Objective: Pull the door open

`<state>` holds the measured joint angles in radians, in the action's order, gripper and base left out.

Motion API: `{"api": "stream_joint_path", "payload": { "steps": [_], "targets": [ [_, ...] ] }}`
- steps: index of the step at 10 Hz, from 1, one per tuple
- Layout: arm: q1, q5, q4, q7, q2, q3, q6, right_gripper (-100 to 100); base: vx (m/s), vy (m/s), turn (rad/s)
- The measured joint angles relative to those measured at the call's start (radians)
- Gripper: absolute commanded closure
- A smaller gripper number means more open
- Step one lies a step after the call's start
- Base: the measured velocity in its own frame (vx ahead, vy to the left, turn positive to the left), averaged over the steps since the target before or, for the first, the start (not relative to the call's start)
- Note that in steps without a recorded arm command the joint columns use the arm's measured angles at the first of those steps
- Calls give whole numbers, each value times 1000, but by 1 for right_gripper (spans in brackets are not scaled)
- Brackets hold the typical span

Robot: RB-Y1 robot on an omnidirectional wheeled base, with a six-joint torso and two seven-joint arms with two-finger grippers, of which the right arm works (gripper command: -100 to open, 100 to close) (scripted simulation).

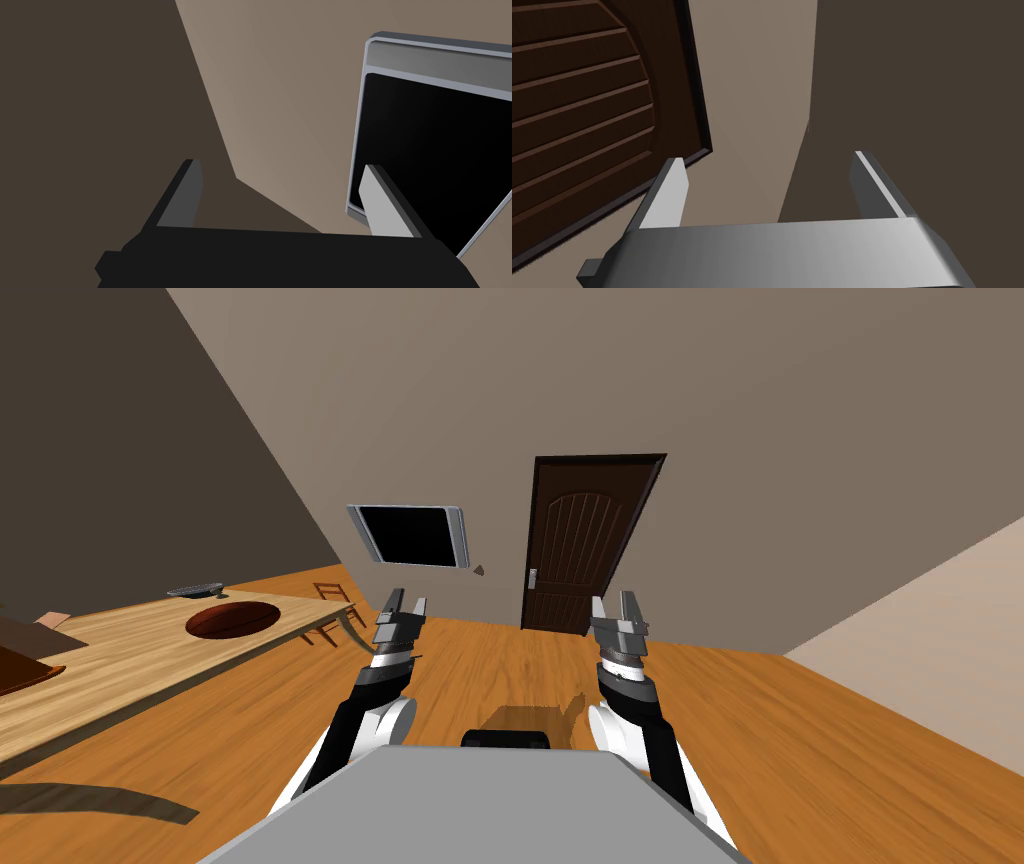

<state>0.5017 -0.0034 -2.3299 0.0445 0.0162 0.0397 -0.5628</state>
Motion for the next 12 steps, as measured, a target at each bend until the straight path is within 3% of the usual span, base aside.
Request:
{"api": "stream_joint_path", "payload": {
  "steps": [10,12],
  "targets": [
    [-23,222,88,85,32,2,86,-100,95,2,20],
    [-31,279,102,109,41,2,119,-100,91,-3,24]
  ]
}}
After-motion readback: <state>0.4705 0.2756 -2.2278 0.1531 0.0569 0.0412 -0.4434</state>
